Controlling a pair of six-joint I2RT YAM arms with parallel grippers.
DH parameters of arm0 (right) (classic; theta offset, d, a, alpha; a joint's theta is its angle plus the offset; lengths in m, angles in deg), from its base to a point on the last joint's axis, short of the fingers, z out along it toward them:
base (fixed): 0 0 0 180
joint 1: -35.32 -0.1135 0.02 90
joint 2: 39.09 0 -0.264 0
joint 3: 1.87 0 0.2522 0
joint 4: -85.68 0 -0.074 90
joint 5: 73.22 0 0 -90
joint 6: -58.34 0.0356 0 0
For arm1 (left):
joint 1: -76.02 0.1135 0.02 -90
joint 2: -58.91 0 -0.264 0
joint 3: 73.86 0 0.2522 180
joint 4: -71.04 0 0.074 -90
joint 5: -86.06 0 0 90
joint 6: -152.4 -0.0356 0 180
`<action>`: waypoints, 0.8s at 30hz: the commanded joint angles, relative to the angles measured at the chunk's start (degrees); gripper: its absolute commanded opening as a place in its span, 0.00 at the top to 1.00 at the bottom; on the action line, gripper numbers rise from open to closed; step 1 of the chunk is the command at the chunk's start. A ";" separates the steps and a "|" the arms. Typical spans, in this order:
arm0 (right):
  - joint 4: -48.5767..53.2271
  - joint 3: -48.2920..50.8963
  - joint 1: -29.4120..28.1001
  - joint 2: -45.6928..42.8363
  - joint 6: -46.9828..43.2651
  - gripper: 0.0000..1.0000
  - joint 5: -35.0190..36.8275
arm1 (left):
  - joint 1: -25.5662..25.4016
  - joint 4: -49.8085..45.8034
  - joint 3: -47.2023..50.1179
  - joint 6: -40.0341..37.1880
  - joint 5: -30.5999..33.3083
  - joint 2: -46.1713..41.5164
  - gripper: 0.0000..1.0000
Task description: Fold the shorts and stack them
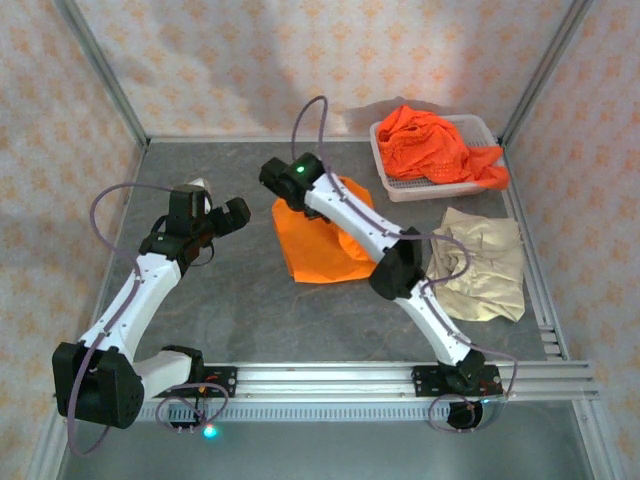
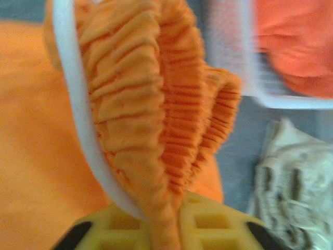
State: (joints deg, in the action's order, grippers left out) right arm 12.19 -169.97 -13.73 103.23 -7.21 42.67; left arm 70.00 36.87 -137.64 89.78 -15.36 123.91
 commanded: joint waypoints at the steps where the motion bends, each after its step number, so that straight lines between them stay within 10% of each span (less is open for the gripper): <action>1: 6.09 -10.89 -0.25 5.83 0.46 0.66 -15.53 | -0.20 -1.19 0.55 0.48 2.00 -1.60 0.00; 8: 3.31 -27.27 -0.25 7.19 -2.97 0.20 -29.93 | 0.11 -0.96 -0.28 1.95 1.61 -4.21 0.00; 24: 9.16 -27.02 5.05 -5.38 -7.37 0.18 1.03 | -2.15 -0.83 -6.44 6.07 -14.94 3.49 0.00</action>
State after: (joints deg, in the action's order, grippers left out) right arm 12.41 -193.51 -10.65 101.38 -13.81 33.25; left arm 69.04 36.92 -141.73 94.56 -26.33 126.48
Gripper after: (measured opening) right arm 0.816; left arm 0.998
